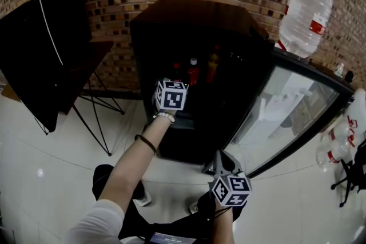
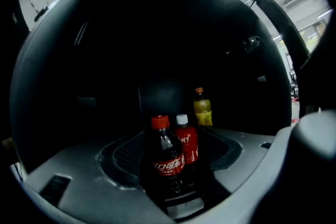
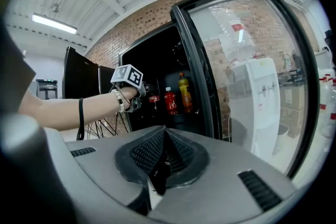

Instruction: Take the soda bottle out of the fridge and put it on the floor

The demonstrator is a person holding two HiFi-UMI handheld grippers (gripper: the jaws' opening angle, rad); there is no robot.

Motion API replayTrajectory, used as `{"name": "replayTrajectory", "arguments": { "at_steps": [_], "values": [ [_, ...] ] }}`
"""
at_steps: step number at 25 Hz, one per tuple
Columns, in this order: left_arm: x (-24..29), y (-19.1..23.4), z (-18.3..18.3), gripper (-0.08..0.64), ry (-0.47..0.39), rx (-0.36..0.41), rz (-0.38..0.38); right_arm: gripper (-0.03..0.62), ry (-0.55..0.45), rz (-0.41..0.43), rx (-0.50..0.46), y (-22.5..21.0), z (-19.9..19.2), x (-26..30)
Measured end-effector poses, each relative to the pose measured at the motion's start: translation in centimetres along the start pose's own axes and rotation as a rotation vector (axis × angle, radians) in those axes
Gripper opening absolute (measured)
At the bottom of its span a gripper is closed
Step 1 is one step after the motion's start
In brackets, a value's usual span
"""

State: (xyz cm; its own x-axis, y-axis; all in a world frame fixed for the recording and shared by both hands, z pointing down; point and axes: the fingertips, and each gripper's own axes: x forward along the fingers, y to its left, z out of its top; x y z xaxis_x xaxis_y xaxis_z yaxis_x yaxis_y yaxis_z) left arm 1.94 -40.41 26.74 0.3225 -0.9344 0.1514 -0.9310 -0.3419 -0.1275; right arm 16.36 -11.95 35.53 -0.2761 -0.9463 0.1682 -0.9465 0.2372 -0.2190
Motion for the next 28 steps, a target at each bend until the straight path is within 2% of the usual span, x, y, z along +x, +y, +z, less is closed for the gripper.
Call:
{"name": "replayTrajectory", "arguments": {
  "at_steps": [7,9,13,20,23,28],
  "values": [
    [2.3,1.0,0.4,0.314,0.027,-0.008,0.005,0.014,0.003,0.004,0.021,-0.5,-0.2,0.3],
    [2.9,1.2,0.3,0.276,0.041,-0.014,0.004,0.015,0.003,0.006,0.021,-0.4,-0.3,0.3],
    [3.6,2.0,0.3,0.272,0.054,-0.029,0.017,0.015,0.004,0.003,0.018,-0.4,-0.3,0.3],
    [4.3,1.5,0.2,0.184,0.064,-0.014,0.005,0.015,0.008,-0.001,-0.001,-0.3,-0.4,0.4],
    [4.2,1.7,0.2,0.181,0.064,-0.011,0.012,0.015,0.010,-0.005,-0.015,-0.3,-0.5,0.5],
    [3.5,1.4,0.9,0.156,0.070,-0.055,-0.040,0.015,0.013,-0.008,-0.020,-0.6,-0.5,0.6]
  ]
}}
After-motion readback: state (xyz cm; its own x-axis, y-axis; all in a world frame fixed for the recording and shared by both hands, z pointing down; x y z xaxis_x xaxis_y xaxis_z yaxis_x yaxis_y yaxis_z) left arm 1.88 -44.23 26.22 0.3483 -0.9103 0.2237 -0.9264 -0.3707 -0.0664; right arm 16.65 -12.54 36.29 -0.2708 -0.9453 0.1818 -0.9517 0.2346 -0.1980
